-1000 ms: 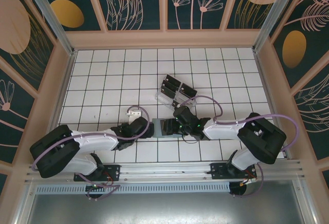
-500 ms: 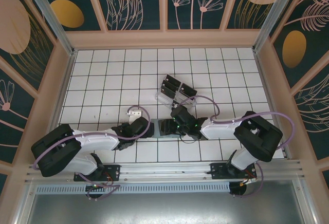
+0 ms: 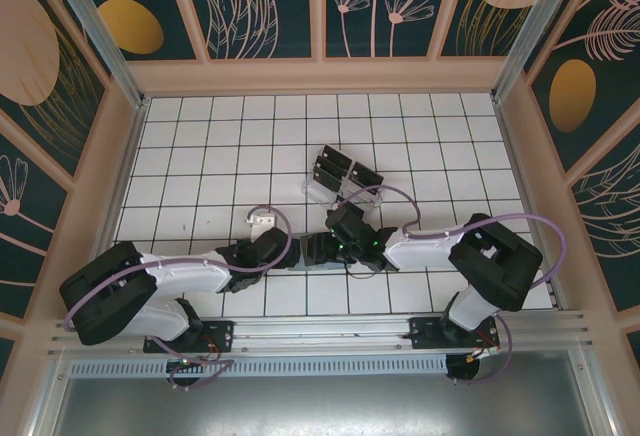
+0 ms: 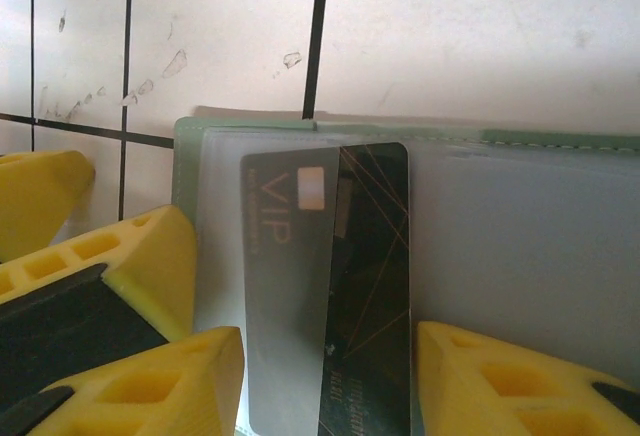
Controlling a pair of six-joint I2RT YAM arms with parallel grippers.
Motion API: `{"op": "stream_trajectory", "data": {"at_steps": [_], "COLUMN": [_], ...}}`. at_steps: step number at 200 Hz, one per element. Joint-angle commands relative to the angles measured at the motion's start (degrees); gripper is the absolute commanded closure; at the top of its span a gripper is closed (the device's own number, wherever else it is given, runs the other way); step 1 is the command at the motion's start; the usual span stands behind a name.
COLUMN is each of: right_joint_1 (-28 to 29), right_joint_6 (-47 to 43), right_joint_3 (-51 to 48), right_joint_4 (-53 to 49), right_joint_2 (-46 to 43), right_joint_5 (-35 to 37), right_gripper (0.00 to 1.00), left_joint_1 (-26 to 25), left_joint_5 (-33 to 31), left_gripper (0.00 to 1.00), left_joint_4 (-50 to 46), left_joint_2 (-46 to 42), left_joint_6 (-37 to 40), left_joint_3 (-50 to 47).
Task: Put the credit cards into the card holder
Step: Insert the credit card into the card slot.
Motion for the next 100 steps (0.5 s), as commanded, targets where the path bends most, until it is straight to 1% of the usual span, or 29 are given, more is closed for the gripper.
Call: {"op": "stream_trajectory", "data": {"at_steps": [1,25,57,100], "right_joint_1": [0.1,0.0,0.1,0.1], "right_joint_6": [-1.4,-2.1,-2.5,-2.9], "right_joint_3": [1.1,1.5,1.8,1.9], "right_joint_4": [-4.0,-5.7,-6.1,-5.1], "right_joint_2": [-2.9,-4.1,-3.9,-2.8], "right_joint_5": [2.6,3.3,2.9,2.2], "right_gripper": [0.51,0.51,0.53,0.55], "left_joint_1": [0.5,0.4,0.4,0.5], "left_joint_5": [0.6,0.0,-0.3,-0.6], "left_gripper": [0.02,0.01,0.01,0.01], "left_joint_4": [-4.0,-8.2,-12.9,-12.3], "left_joint_2": [-1.1,-2.8,-2.0,-0.4], "left_joint_6": [-0.5,0.0,0.8,1.2], "left_joint_3": [-1.1,0.5,2.7,3.5]}}
